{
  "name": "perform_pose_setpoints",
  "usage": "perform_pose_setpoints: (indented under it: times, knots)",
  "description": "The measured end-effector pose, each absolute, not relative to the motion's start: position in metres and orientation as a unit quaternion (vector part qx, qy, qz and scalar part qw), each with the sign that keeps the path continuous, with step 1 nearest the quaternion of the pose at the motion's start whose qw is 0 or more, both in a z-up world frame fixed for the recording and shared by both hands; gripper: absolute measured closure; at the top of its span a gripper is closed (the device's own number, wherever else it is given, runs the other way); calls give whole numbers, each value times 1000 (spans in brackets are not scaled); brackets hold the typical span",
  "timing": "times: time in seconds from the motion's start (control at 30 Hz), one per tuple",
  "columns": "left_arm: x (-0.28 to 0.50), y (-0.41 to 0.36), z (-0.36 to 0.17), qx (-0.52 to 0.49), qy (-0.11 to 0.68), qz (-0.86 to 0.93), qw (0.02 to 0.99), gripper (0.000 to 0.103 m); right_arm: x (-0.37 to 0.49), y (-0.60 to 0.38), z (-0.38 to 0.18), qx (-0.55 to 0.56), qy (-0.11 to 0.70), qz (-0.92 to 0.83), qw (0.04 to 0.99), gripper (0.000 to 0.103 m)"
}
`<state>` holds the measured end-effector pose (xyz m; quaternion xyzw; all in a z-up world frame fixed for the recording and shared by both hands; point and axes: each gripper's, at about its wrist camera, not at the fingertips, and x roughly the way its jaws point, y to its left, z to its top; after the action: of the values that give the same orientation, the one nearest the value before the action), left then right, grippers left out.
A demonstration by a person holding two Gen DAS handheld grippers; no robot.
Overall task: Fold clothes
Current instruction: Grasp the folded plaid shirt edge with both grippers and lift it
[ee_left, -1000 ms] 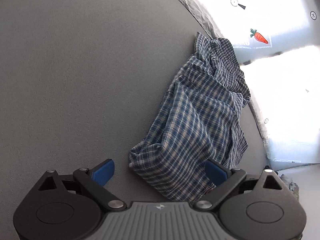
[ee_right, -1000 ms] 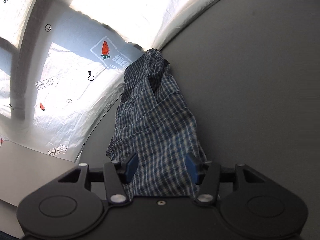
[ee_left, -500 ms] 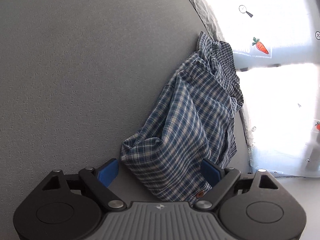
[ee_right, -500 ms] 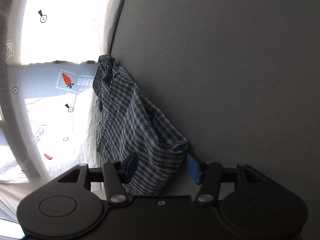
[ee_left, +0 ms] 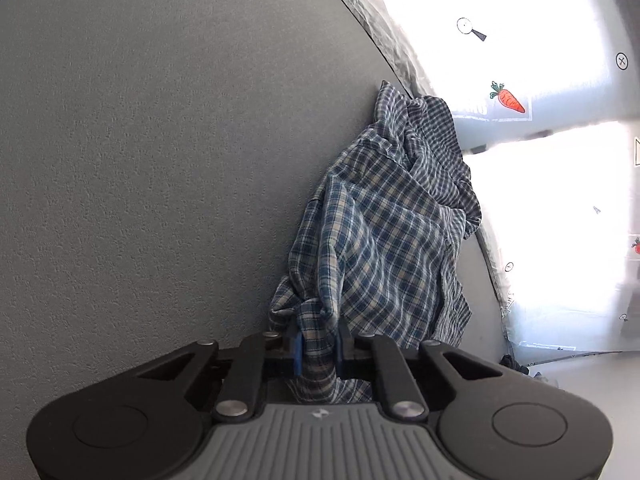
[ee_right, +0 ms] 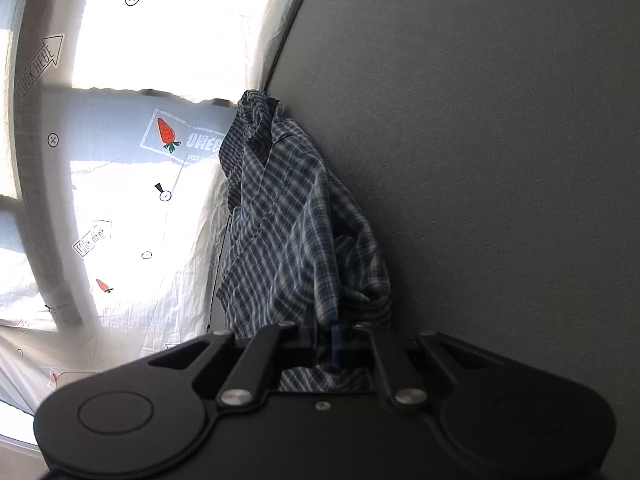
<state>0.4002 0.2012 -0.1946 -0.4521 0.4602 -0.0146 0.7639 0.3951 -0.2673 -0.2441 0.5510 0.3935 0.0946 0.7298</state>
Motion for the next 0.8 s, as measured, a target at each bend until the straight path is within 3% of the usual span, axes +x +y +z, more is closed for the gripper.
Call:
perform_pose_setpoints:
  times: [0.43,0.8]
  knots:
    - [331,182,-123,-397,395,-64,826,93,326,-279,-182,534,328,131,768,99]
    - [241,202,-102,-414,410,-81,809,93,237,-269,-162,536,368,144,746,99]
